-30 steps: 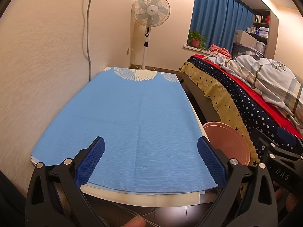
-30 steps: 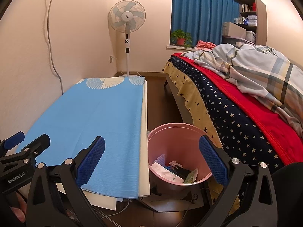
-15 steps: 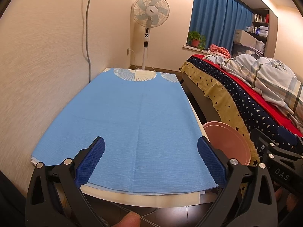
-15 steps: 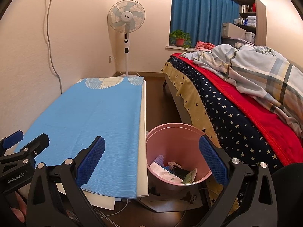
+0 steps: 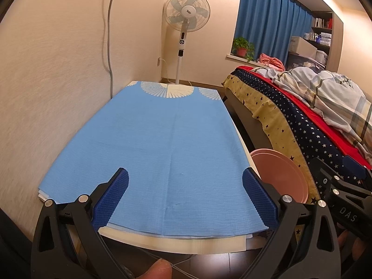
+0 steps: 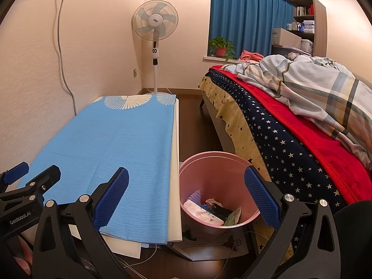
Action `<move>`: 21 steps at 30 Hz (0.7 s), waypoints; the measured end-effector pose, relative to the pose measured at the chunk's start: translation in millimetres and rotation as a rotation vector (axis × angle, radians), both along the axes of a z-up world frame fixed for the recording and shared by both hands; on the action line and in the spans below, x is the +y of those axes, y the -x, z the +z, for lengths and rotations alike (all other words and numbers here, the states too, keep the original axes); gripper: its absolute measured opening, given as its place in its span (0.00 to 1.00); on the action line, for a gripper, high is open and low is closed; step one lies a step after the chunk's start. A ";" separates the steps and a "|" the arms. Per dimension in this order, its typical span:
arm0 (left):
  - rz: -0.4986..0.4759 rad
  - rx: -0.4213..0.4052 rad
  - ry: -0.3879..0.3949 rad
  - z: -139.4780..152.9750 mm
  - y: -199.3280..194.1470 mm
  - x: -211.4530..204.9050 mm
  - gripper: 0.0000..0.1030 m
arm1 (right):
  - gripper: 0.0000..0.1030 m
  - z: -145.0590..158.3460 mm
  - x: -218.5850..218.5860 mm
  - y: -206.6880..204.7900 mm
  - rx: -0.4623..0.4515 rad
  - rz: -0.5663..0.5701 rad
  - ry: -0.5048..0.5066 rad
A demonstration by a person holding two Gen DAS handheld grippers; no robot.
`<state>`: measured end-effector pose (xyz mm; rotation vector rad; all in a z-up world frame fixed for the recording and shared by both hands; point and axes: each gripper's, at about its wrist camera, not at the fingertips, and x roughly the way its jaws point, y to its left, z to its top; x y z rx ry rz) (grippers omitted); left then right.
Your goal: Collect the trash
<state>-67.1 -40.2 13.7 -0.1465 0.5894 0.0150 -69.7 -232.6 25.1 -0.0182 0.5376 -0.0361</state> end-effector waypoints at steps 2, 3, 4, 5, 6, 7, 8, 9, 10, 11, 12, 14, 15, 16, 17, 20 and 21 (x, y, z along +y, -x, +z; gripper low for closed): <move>0.000 -0.002 -0.003 -0.2 -0.3 -1.2 0.92 | 0.95 0.0 0.1 0.0 0.000 -0.001 0.000; 0.000 -0.001 -0.002 -0.3 -0.4 -1.3 0.92 | 0.95 0.0 0.2 0.0 0.000 -0.001 0.000; 0.000 -0.002 -0.004 -0.3 -0.8 -1.5 0.92 | 0.95 0.0 0.3 0.0 0.000 -0.001 0.000; 0.000 -0.003 -0.004 -0.2 -0.5 -1.7 0.92 | 0.95 0.0 0.1 0.0 0.000 0.000 0.000; 0.000 -0.004 -0.005 -0.2 -0.1 -1.9 0.92 | 0.95 0.0 0.1 0.1 0.000 -0.001 0.000; 0.000 -0.007 -0.008 -0.1 0.0 -2.3 0.92 | 0.95 0.1 0.3 0.0 0.000 -0.001 0.000; -0.001 -0.008 -0.010 0.0 -0.2 -2.6 0.92 | 0.95 0.0 0.2 0.0 0.000 0.000 0.000; -0.002 -0.009 -0.011 -0.2 -0.3 -2.7 0.92 | 0.95 -0.1 -0.1 0.1 0.000 0.000 0.000; -0.002 -0.008 -0.012 -0.4 -0.5 -2.9 0.92 | 0.95 -0.2 -0.2 0.3 0.001 0.000 0.000; -0.002 -0.006 -0.010 -0.9 -0.8 -2.8 0.92 | 0.95 0.1 0.4 -0.1 0.001 0.000 0.001; -0.004 -0.005 -0.008 -1.3 -1.0 -2.4 0.92 | 0.95 0.1 0.5 -0.1 0.001 0.000 0.001; -0.007 -0.001 -0.007 -2.4 -1.4 -2.2 0.92 | 0.95 0.1 0.5 -0.1 0.001 -0.001 0.001; -0.008 0.000 -0.007 -2.6 -1.1 -2.4 0.92 | 0.95 0.1 0.2 0.1 0.001 -0.001 0.001; -0.010 -0.002 -0.008 -2.5 -1.0 -2.2 0.92 | 0.95 0.1 0.7 -0.2 0.001 -0.001 0.001; -0.012 -0.005 -0.009 -2.3 -0.7 -2.3 0.92 | 0.95 0.1 0.6 -0.2 0.001 -0.001 0.000; -0.022 -0.013 -0.009 -1.9 0.1 -2.5 0.92 | 0.95 0.0 0.5 -0.1 0.001 -0.001 0.001; -0.025 -0.016 -0.007 -2.0 0.9 -2.6 0.92 | 0.95 0.0 0.7 -0.2 0.001 -0.001 0.001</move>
